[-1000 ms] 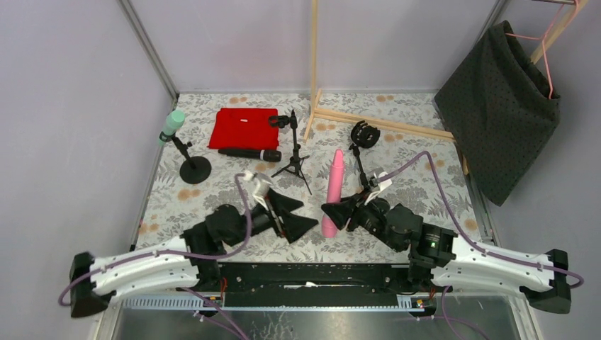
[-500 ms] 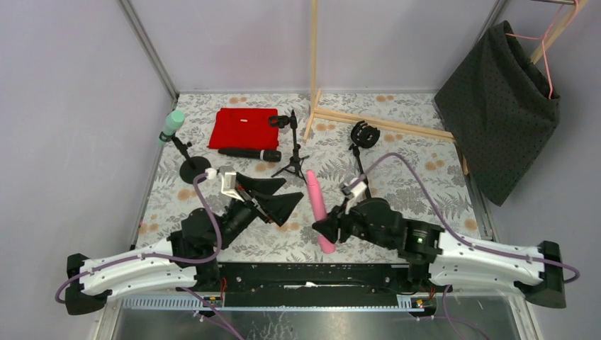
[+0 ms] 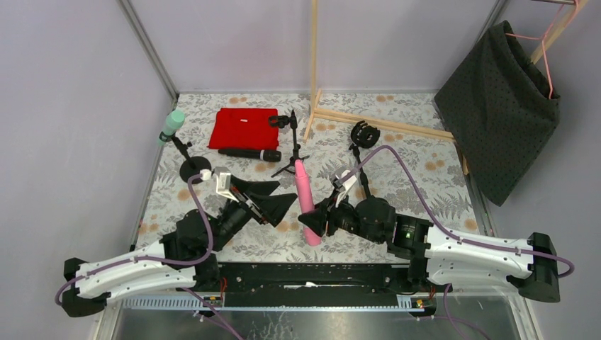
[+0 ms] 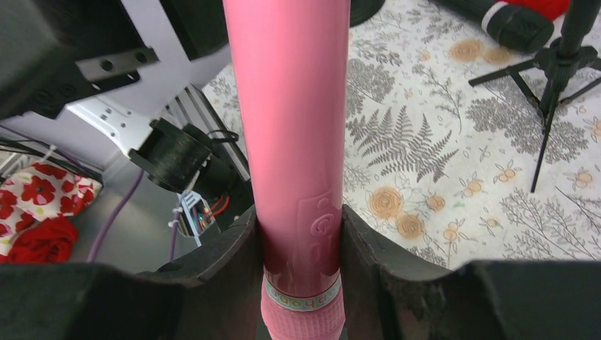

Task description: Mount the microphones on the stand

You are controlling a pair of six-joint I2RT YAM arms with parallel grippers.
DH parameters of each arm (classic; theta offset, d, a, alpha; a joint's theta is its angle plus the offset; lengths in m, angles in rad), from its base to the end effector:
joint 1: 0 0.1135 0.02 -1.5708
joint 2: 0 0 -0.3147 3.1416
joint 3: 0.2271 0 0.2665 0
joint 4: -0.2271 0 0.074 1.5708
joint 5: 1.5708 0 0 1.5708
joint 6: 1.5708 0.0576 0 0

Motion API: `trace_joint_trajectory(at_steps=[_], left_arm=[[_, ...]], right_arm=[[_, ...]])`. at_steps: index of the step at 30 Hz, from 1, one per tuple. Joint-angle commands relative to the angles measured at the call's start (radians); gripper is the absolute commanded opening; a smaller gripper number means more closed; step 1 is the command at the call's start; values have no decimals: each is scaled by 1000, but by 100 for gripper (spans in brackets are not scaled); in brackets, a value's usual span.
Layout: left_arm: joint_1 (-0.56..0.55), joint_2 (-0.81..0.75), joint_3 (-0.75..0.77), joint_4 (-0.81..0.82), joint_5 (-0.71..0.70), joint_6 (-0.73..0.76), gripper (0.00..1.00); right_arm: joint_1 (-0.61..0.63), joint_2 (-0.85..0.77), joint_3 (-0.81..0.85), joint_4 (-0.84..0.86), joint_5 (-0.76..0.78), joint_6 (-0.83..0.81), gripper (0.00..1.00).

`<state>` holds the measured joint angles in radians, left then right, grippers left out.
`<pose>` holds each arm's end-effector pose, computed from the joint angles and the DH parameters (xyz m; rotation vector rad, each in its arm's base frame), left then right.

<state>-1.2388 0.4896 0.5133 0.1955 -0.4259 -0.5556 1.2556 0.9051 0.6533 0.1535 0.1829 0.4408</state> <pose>0.0629 -0.1093 0.3551 0.1156 1.4762 -1.2009 0.0788 0.2079 0.3416 -0.5726 1.7024 1.1082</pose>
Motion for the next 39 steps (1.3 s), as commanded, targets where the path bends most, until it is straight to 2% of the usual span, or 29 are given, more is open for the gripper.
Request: trace_joint_trajectory(at_steps=[1, 4, 12, 15, 22, 25, 29, 31, 33, 34, 36, 37, 39], left_arm=[[-4, 36, 29, -31, -30, -32, 99], [-4, 87, 58, -35, -20, -35, 98], [-4, 156, 52, 99, 108, -20, 95], [-4, 179, 45, 143, 150, -18, 87], [-4, 228, 42, 220, 250, -19, 78], [-4, 237, 41, 230, 277, -20, 67], [-4, 225, 31, 237, 276, -22, 55], [-4, 216, 26, 236, 270, -21, 53], [-4, 206, 21, 232, 267, -19, 53], [-4, 202, 20, 227, 264, -17, 57], [-4, 196, 23, 211, 258, -12, 76], [-4, 195, 24, 206, 255, -11, 82], [-4, 193, 25, 205, 254, -4, 86]], right_arm=[[5, -25, 29, 108, 14, 4, 4], [5, -24, 41, 84, -16, -5, 5], [5, -67, 60, 52, -134, -54, 0], [5, -79, 53, 59, -169, -64, 0], [5, -60, 66, 50, -181, -80, 0], [5, -56, 69, 46, -181, -80, 1], [5, -65, 66, 28, -139, -78, 5], [5, -72, 66, 6, -98, -74, 6], [5, -81, 65, -19, -64, -79, 7], [5, -84, 66, -30, -59, -85, 7], [5, -86, 74, -60, -46, -93, 7], [5, -86, 79, -74, -42, -94, 7], [5, -85, 85, -103, -40, -98, 6]])
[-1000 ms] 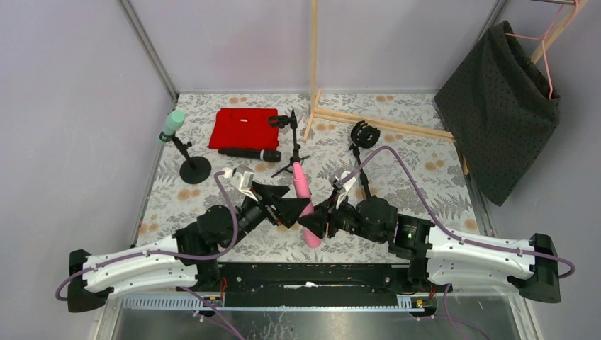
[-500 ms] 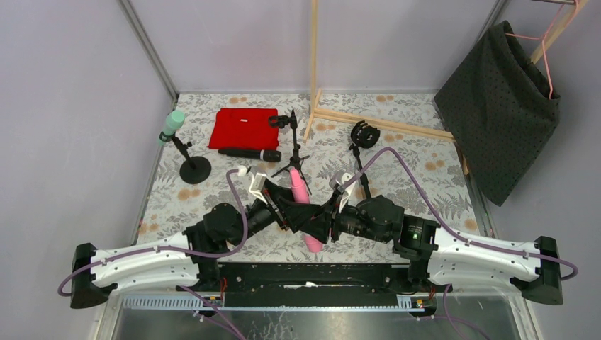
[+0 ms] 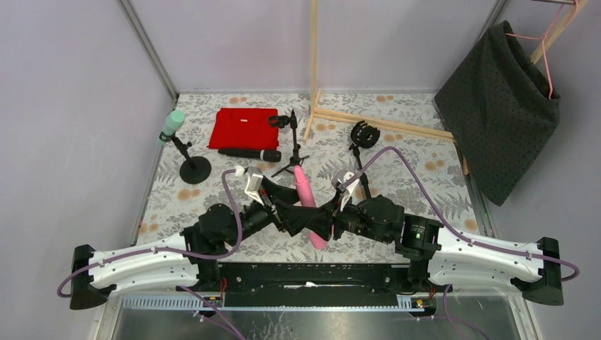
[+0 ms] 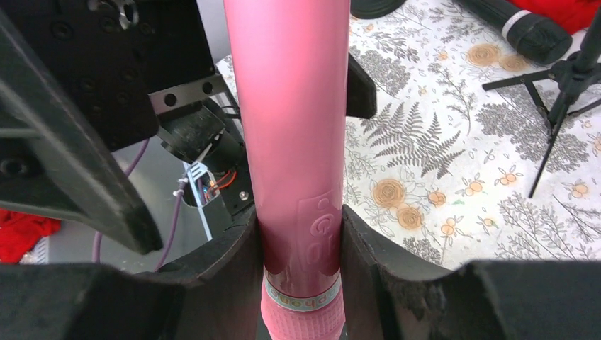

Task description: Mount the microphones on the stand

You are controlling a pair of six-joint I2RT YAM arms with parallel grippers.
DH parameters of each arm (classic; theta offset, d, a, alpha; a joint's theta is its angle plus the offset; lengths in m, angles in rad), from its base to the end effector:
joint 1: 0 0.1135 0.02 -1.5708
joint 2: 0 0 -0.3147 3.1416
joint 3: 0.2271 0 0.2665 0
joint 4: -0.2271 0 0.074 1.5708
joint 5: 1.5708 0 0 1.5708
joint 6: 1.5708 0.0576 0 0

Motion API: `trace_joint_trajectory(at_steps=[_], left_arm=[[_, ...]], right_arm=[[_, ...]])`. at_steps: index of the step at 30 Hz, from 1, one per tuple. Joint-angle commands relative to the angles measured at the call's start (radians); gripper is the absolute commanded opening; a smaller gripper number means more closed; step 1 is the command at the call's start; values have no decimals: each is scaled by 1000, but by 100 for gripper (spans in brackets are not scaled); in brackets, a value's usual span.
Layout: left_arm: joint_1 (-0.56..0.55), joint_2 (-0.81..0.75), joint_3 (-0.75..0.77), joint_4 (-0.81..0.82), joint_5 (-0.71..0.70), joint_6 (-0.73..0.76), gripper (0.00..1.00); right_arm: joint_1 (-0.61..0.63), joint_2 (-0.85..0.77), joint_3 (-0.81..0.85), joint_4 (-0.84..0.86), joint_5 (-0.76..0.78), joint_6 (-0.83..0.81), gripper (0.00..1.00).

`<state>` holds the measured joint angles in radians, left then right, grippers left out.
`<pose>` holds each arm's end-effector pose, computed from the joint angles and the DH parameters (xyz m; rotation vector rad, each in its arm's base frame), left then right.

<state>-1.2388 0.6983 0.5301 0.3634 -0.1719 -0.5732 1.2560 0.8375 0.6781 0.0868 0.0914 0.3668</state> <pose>0.0658 -0.1606 0.3569 0.3454 1.4866 -1.3733 0.0689 0.1945 0.3558 -0.6952 1.6348 1.1411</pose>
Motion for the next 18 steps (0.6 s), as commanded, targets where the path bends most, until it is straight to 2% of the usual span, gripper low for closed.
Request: trace_joint_trajectory(at_steps=[1, 5, 7, 13, 18], left_arm=[[-4, -18, 9, 37, -1, 15, 86], [-4, -17, 23, 17, 0, 21, 86], [-4, -11, 37, -7, 4, 22, 86], [-4, 5, 58, -45, 31, 24, 86], [-4, 14, 63, -40, 37, 21, 86]], right_arm=[[5, -17, 61, -41, 49, -26, 6], [5, -7, 78, -76, 13, -65, 4], [5, -1, 103, -150, 4, -109, 4], [5, 8, 186, -310, 72, -232, 5], [5, -7, 228, -375, 102, -289, 5]])
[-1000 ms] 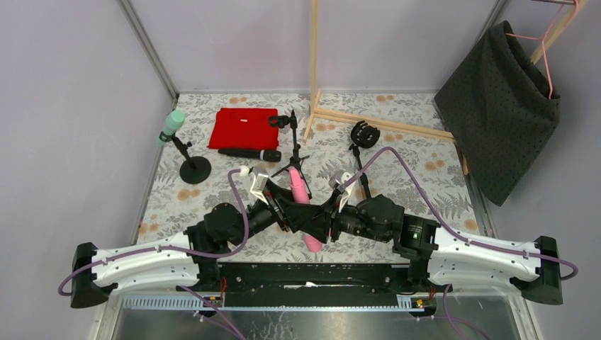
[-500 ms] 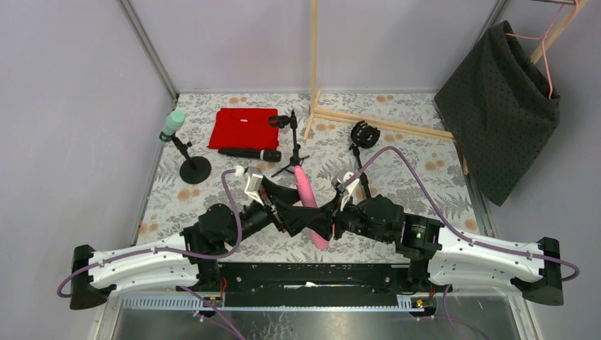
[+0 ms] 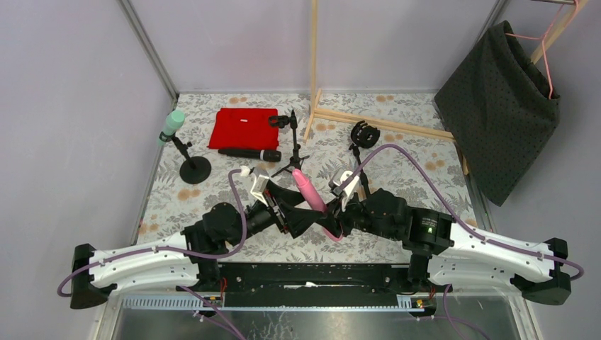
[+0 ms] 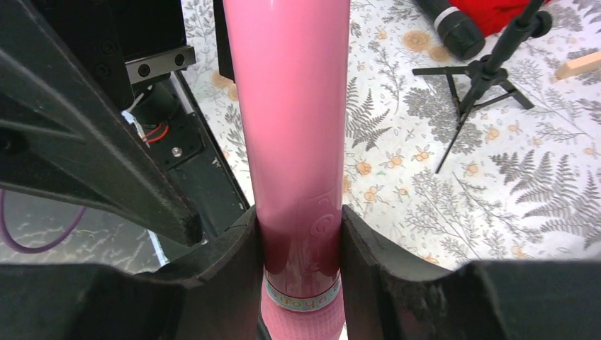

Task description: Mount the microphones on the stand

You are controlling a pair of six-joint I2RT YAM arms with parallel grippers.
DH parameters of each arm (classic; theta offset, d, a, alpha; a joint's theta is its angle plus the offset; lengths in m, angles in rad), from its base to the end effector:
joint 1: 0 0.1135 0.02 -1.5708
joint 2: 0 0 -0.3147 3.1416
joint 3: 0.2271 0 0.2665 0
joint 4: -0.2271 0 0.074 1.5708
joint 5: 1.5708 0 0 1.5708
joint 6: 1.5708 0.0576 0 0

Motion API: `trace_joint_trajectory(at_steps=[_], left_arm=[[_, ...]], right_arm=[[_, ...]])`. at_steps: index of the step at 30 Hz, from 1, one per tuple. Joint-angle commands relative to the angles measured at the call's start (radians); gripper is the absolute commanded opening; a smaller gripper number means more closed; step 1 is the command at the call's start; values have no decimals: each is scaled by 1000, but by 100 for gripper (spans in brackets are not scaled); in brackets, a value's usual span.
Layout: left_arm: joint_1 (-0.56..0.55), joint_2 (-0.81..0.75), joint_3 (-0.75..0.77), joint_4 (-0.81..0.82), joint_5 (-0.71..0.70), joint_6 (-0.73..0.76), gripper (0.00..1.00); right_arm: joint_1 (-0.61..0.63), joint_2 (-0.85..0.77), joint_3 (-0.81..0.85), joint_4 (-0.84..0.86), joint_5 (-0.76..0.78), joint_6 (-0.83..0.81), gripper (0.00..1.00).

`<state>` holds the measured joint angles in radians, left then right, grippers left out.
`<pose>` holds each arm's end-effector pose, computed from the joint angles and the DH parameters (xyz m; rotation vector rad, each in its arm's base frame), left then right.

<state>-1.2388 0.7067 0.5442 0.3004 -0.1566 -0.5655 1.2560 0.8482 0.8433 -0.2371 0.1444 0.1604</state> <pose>0.0659 -0.1637 0.3530 0.3873 1.5373 -1.3459 0.0695 0.1867 0.3769 -0.8956 1.6742 0.8616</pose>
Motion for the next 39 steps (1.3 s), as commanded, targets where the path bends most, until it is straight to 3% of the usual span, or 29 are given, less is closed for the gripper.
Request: trace_joint_trajectory(at_steps=[1, 13, 19, 36, 38, 39], left_arm=[[-4, 6, 50, 23, 22, 13, 86], [-4, -2, 44, 63, 19, 0, 88], [-4, 12, 44, 71, 41, -8, 82], [-4, 41, 40, 121, 95, -7, 50], [-4, 48, 44, 124, 104, -8, 41], [-4, 51, 47, 121, 109, -7, 31]], right_arm=[[5, -21, 65, -57, 48, -91, 5], [5, -15, 79, -133, -31, -131, 6], [5, -31, 59, -84, -59, -144, 7], [5, -3, 99, -134, -105, -243, 12], [5, -2, 100, -140, -101, -245, 12], [6, -2, 101, -141, -95, -245, 12]])
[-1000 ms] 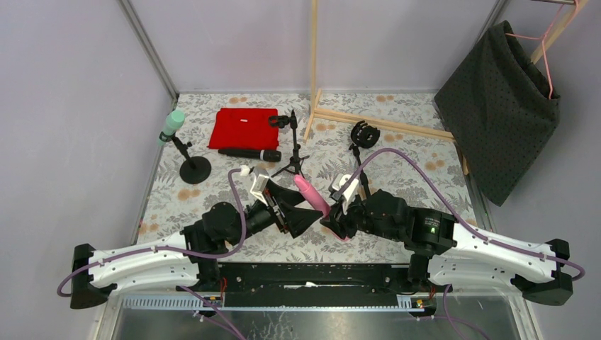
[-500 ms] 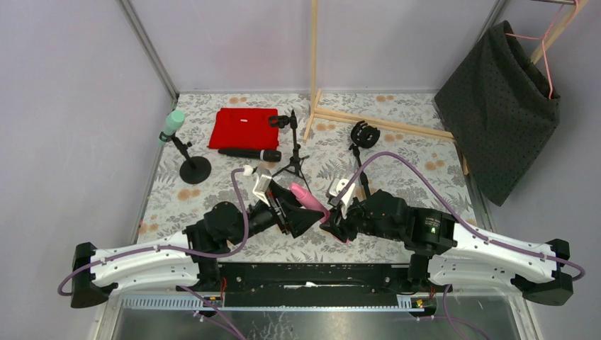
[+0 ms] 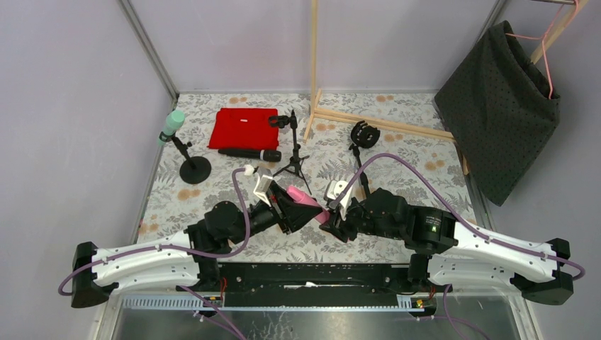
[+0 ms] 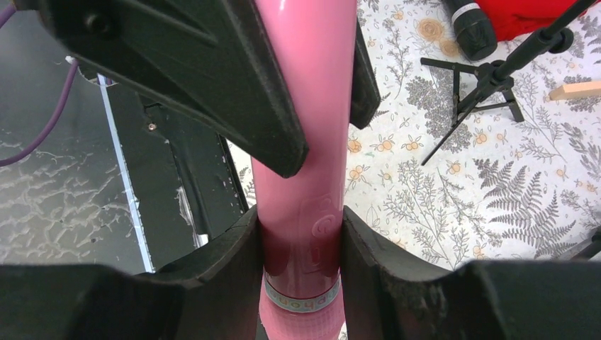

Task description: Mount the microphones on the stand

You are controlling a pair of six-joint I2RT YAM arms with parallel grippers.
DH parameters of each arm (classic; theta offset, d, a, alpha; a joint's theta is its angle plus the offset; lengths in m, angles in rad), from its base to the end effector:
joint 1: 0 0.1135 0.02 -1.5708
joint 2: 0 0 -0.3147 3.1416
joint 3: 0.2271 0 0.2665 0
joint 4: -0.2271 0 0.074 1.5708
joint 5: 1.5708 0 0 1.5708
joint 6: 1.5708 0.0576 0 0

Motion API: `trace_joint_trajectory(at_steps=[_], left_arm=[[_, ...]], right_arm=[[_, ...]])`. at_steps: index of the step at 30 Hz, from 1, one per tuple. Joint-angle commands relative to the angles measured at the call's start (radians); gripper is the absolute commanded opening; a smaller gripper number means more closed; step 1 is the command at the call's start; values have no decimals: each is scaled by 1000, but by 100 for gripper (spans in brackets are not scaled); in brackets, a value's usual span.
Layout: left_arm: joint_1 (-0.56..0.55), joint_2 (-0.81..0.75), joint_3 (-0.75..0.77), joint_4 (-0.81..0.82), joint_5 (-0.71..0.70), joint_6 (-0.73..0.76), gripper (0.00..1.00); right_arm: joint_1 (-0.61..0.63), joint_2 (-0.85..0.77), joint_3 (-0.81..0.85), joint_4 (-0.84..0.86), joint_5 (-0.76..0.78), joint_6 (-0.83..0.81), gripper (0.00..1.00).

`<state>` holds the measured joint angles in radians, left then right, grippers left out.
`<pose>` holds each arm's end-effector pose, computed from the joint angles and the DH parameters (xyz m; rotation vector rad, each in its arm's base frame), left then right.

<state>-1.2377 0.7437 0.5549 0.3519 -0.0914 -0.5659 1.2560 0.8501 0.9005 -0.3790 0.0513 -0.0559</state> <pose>0.0652 -0.1725 0.3581 0.4367 1.5068 -1.4032 0.0626 0.1827 0.3805 -1.1747 1.5857 0.7555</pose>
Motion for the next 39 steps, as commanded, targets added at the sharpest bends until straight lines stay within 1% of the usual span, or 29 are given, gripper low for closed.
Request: trace_joint_trajectory(at_steps=[1, 2, 3, 4, 5, 6, 7, 8, 9, 10, 11, 13, 16, 19, 21, 23, 25, 27, 29, 31, 34, 36, 39], left_arm=[[-5, 18, 38, 66, 46, -6, 20], [-5, 21, 40, 64, 46, -7, 10], [-5, 22, 40, 62, 47, -9, 2], [-5, 24, 39, 63, 47, -10, 0], [-5, 24, 37, 67, 49, -11, 0], [-5, 22, 35, 71, 50, -9, 0], [-5, 21, 32, 77, 51, -5, 0], [-5, 20, 32, 78, 45, -1, 0], [-5, 19, 34, 72, 34, 3, 0], [-5, 18, 37, 63, 18, 8, 0], [-5, 16, 41, 57, 3, 14, 0], [-5, 8, 36, 73, -24, 26, 0], [-5, -15, -8, 175, -72, 50, 0], [-5, -51, -91, 369, -142, 98, 0], [-5, -67, -162, 554, -211, 136, 0], [-5, -60, -238, 785, -256, 184, 0], [-5, -21, -290, 994, -250, 269, 0], [-5, 24, -302, 1122, -220, 348, 0], [-5, 68, -284, 1179, -141, 450, 0], [-5, 110, -256, 1197, -76, 538, 0], [-5, 163, -229, 1245, 35, 691, 0], [-5, 180, -214, 1246, 109, 782, 0], [-5, 199, -199, 1245, 153, 877, 0]], right_arm=[[4, -5, 44, -1, 2, -28, 14], [5, -6, 44, -1, 6, -28, 15], [5, -9, 43, 1, 11, -27, 17], [5, -12, 41, 4, 14, -26, 19], [5, -15, 38, 8, 20, -22, 24], [5, -21, 35, 16, 32, -14, 31], [5, -27, 30, 27, 48, -3, 41], [5, -36, 26, 39, 69, 10, 55], [5, -46, 21, 55, 86, 25, 64], [5, -59, 18, 72, 112, 44, 75], [5, -72, 16, 87, 146, 74, 84], [5, -104, 19, 114, 215, 135, 93], [5, -154, 10, 177, 314, 238, 98], [5, -215, -38, 295, 385, 381, 99], [5, -253, -81, 386, 465, 514, 99], [5, -289, -128, 459, 537, 651, 98], [5, -318, -171, 510, 620, 794, 98], [5, -339, -204, 534, 686, 945, 98], [5, -351, -225, 543, 723, 1068, 99], [5, -357, -238, 533, 746, 1187, 99], [5, -358, -248, 493, 758, 1361, 99], [5, -357, -255, 448, 759, 1491, 99], [5, -353, -288, 443, 735, 1606, 98]])
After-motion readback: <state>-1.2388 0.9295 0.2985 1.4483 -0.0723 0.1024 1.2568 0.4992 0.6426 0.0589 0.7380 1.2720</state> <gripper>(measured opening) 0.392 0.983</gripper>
